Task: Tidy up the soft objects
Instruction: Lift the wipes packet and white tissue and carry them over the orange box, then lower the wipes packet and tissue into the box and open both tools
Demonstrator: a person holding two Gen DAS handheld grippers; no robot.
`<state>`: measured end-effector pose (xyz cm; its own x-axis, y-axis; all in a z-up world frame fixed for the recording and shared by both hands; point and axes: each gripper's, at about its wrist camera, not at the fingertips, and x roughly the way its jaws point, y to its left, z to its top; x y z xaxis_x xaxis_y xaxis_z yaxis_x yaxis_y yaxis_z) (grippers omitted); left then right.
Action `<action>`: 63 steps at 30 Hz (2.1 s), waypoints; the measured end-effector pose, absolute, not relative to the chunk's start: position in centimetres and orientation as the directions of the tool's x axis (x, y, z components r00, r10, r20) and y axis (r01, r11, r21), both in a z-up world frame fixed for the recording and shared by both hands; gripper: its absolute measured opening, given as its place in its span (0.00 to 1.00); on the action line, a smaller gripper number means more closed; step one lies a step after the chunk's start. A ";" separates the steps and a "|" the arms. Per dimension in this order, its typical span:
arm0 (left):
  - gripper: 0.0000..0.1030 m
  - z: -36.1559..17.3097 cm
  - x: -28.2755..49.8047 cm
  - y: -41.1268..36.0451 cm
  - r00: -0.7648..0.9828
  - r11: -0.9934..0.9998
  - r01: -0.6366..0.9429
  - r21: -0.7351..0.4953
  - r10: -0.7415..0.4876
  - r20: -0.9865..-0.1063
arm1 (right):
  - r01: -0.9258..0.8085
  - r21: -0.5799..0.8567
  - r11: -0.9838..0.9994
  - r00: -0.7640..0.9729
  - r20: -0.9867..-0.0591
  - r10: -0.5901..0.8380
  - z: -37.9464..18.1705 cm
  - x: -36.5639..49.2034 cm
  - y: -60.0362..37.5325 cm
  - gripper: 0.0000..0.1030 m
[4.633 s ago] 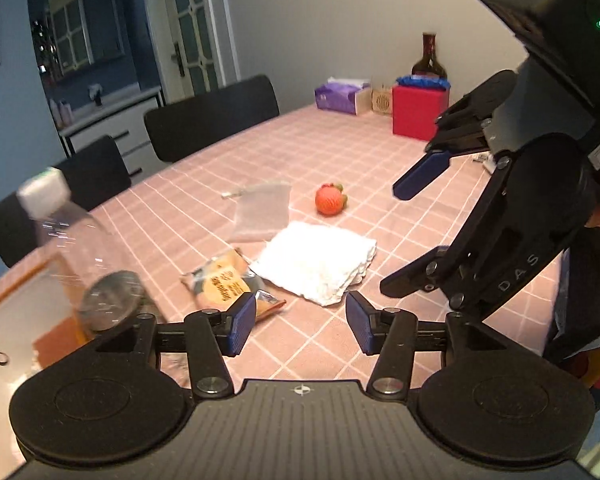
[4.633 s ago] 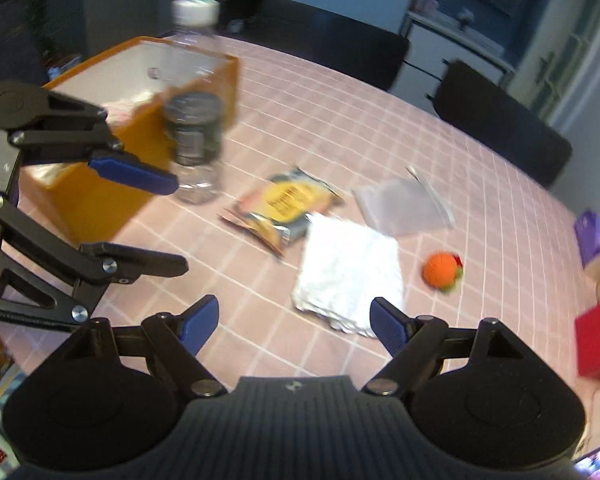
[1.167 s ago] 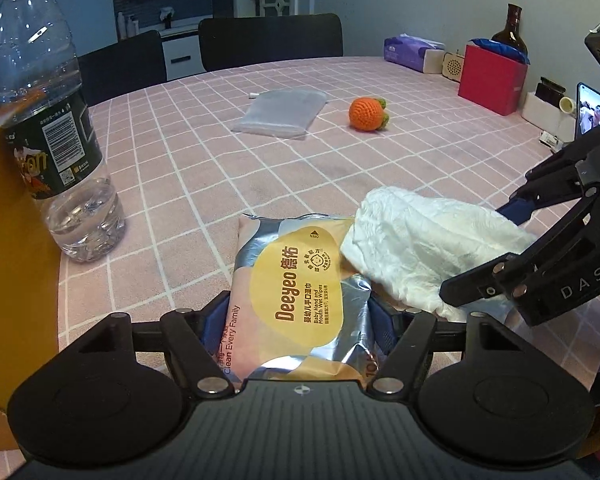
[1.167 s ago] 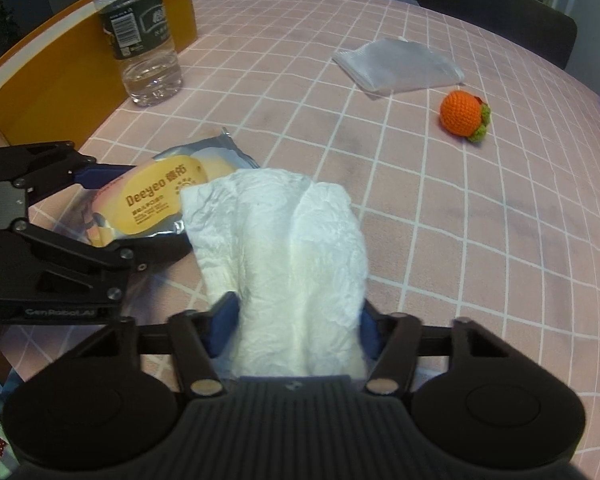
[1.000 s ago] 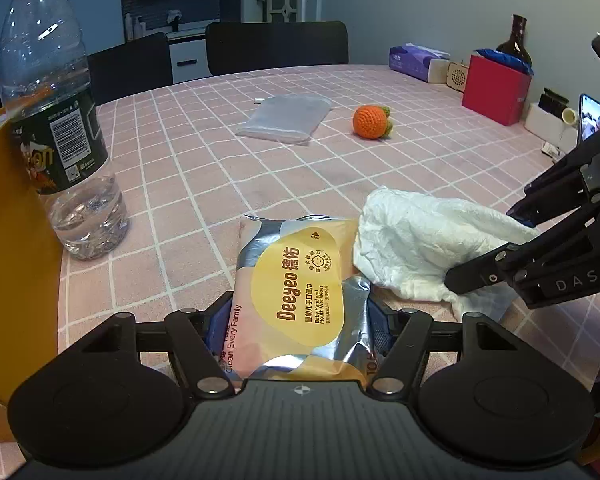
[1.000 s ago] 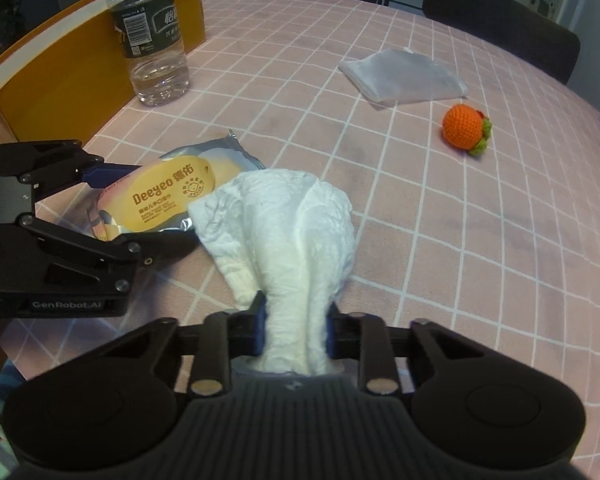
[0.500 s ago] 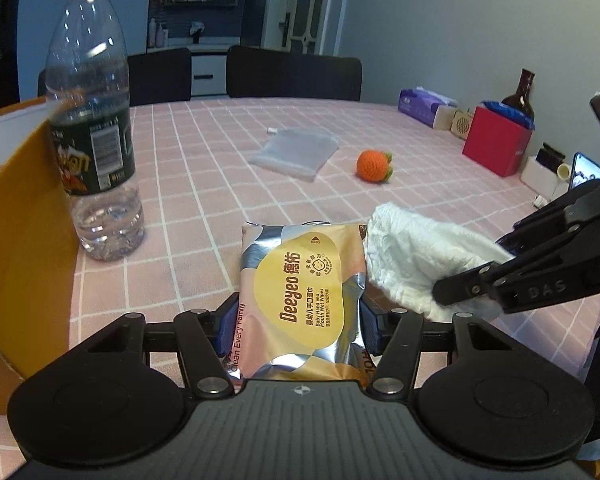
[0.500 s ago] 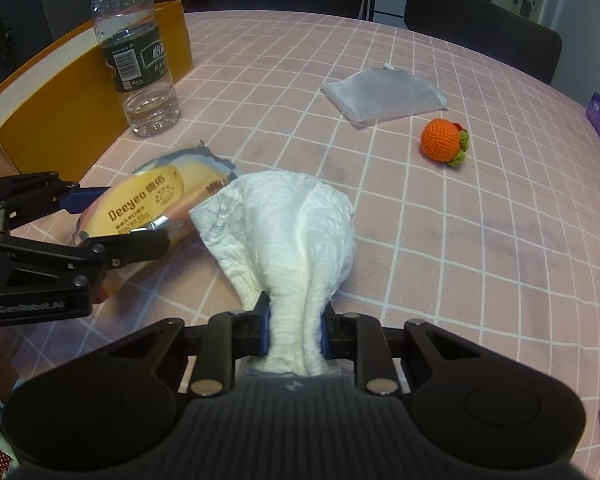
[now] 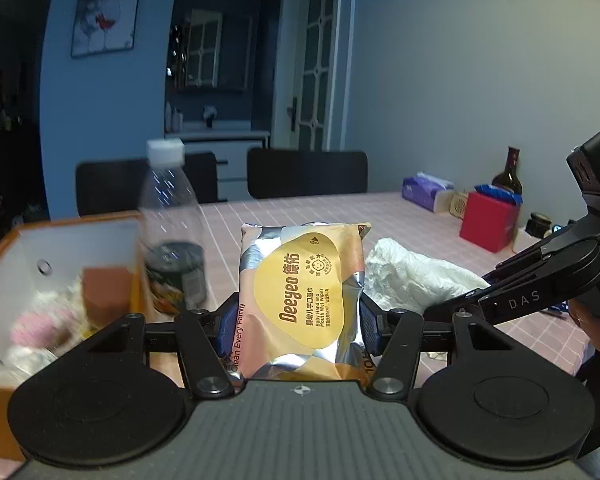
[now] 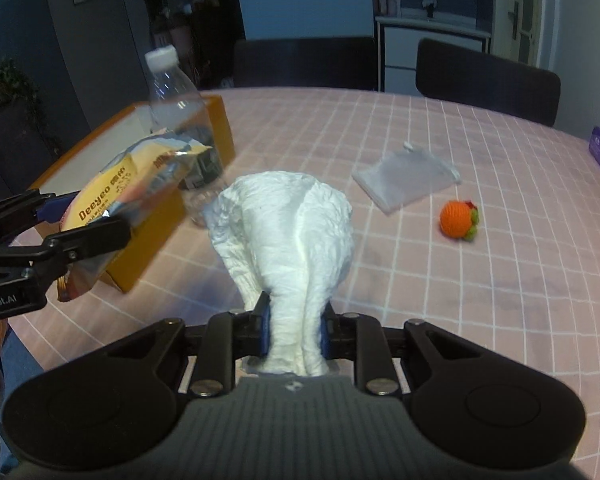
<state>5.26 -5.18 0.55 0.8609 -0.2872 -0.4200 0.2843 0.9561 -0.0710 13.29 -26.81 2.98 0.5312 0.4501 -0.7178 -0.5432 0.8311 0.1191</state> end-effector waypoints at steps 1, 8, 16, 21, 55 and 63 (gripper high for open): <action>0.65 1.2 4.9 -4.7 0.871 0.958 0.279 -0.060 -0.279 -0.405 | -0.551 0.120 0.826 0.533 -0.710 0.459 3.5 13.1 -26.2 0.20; 0.65 5.2 3.3 0.2 0.918 0.974 0.228 -0.010 -0.218 -0.332 | -0.643 0.127 0.755 0.506 -0.671 0.543 6.8 12.2 -20.2 0.20; 0.65 7.3 4.4 5.6 0.905 0.988 0.152 0.038 -0.124 -0.407 | -0.749 0.069 0.659 0.470 -0.646 0.601 8.0 12.4 -11.3 0.20; 0.65 6.9 7.0 8.7 0.871 0.992 0.109 0.068 -0.062 -0.488 | -0.784 0.000 0.621 0.466 -0.660 0.589 7.2 13.4 -5.8 0.20; 0.65 -2.0 15.4 12.2 0.715 0.816 0.320 0.481 0.125 -0.688 | -0.825 -0.237 0.513 0.449 -0.826 0.340 -0.5 19.3 6.3 0.27; 0.71 -2.4 16.5 12.3 0.664 0.846 0.323 0.423 0.116 -0.739 | -0.823 -0.272 0.498 0.469 -0.820 0.329 -0.4 18.8 6.5 0.36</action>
<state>16.50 12.27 -2.43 0.6639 0.1160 -0.7388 0.3234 0.8462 0.4235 18.76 6.48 -0.42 0.4692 0.3286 -0.8197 -0.8234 0.4982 -0.2716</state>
